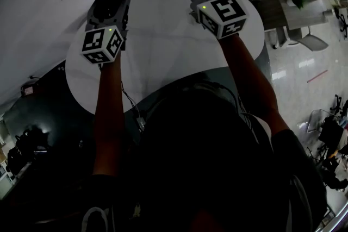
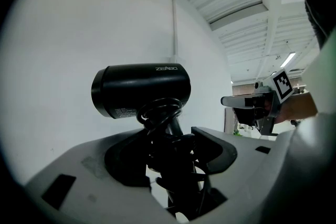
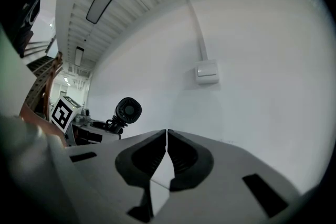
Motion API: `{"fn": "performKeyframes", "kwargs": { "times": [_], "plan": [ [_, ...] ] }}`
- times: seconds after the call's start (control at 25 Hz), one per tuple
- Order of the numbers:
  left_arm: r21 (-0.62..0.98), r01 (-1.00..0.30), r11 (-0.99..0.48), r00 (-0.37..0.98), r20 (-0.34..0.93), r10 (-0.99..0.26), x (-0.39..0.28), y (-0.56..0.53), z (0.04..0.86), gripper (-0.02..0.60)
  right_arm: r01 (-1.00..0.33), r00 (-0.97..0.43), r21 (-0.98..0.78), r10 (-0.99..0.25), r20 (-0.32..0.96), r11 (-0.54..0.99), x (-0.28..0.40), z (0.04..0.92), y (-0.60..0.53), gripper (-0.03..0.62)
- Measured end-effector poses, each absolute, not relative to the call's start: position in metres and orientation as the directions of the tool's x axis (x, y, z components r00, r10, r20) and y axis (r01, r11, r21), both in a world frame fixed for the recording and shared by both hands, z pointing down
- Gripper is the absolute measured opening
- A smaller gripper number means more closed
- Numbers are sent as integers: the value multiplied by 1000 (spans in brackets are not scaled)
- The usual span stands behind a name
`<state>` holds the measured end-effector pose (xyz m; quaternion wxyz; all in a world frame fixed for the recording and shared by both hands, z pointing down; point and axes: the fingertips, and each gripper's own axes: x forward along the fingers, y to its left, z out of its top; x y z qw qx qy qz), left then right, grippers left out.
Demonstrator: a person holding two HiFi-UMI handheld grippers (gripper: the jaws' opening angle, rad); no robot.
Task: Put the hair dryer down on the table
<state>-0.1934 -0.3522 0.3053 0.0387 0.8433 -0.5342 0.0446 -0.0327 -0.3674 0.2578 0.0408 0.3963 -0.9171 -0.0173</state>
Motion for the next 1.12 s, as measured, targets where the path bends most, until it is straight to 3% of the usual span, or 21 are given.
{"fn": "performKeyframes", "kwargs": {
  "times": [1.12],
  "plan": [
    [57,-930,-364,365,266,-892,-216,-394,418,238,-694,-711,106,-701,60,712,-61,331,-426,11]
  ]
}}
